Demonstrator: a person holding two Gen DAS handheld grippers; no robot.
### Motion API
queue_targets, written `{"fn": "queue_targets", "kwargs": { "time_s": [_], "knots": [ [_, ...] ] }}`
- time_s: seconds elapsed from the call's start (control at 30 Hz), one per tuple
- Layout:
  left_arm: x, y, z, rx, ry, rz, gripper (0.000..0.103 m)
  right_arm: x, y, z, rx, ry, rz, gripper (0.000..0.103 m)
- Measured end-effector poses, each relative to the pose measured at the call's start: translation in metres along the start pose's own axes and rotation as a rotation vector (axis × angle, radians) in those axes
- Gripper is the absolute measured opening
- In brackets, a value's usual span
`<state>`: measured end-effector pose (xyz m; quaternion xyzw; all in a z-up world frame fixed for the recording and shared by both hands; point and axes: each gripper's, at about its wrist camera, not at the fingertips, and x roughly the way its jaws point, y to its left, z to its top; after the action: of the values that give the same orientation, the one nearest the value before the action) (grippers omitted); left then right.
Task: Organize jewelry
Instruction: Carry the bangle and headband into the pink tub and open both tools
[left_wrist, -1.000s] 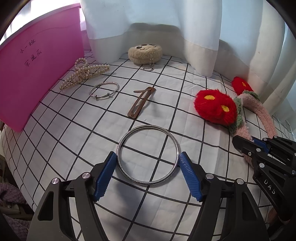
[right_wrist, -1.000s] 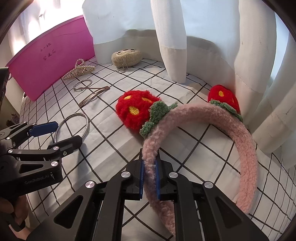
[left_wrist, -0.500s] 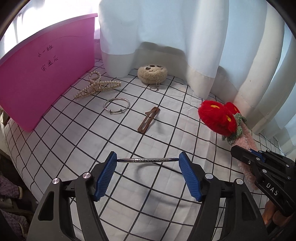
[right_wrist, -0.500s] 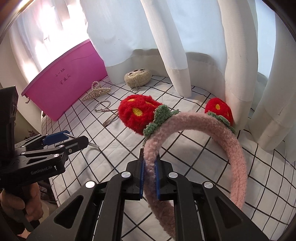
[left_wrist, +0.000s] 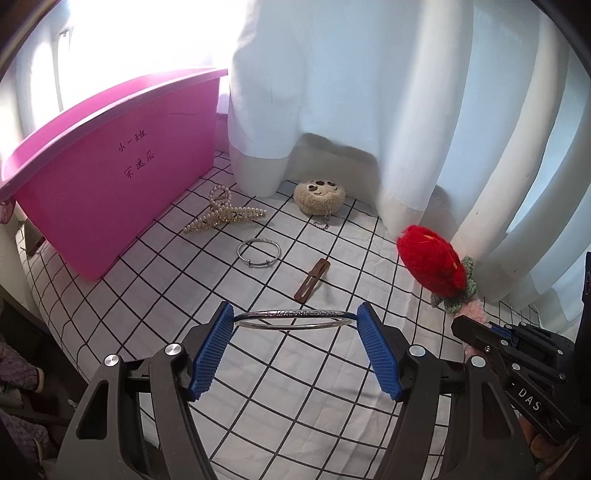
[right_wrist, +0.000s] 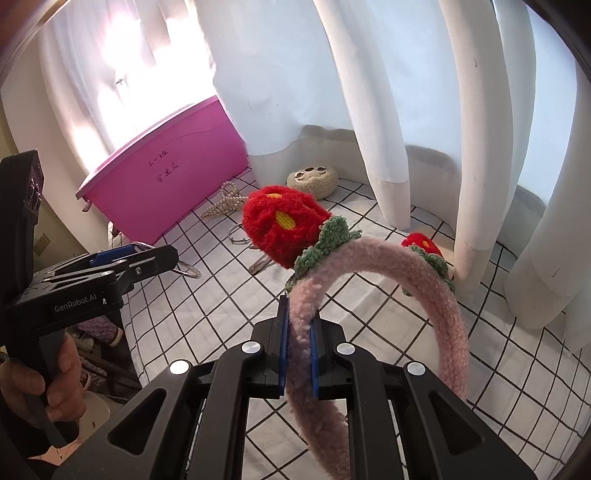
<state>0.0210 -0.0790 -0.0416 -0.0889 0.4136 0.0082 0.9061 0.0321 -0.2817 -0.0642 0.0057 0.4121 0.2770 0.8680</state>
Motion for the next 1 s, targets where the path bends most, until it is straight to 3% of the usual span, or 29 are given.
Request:
{"fn": "queue_targets", "kwargs": {
  "time_s": [0.57, 0.77, 1.0],
  "knots": [
    [-0.103, 0.059, 0.049, -0.096, -0.191, 0.105, 0.067, -0.040, 0.085, 0.088, -0.193, -0.153, 0.159, 0.010],
    [-0.126, 0.104, 0.086, -0.093, -0.267, 0.100, 0.067, -0.030, 0.132, 0.134, -0.232, -0.234, 0.180, 0.010],
    [-0.125, 0.173, 0.136, -0.062, -0.297, 0.078, 0.067, 0.007, 0.193, 0.193, -0.245, -0.270, 0.176, 0.010]
  ]
}}
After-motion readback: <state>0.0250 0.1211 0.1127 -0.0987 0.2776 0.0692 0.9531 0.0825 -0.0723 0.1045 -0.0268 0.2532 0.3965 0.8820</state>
